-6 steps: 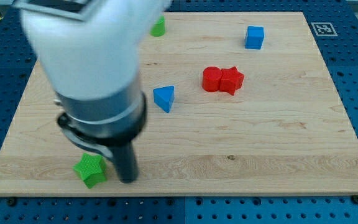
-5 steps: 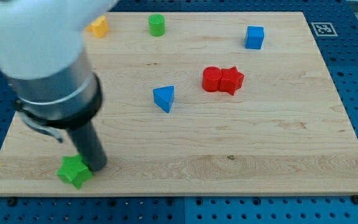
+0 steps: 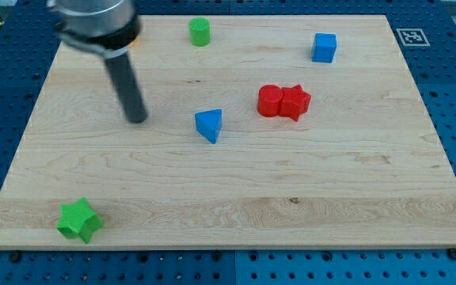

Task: Slide the green circle towards the center left

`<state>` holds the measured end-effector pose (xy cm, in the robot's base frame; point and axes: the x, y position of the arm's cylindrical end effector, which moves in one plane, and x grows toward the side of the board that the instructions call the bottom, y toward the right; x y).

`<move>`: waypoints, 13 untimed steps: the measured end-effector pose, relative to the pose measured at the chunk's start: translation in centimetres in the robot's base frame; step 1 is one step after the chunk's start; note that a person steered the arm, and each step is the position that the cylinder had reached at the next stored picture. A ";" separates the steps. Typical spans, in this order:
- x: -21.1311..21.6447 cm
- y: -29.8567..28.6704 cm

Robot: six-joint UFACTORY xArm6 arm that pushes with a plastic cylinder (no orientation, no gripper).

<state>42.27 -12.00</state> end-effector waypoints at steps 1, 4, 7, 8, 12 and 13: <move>-2.5 9.0; -18.3 21.2; -22.9 16.9; -22.9 12.5; -22.9 7.6; -22.9 7.8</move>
<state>19.39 -4.15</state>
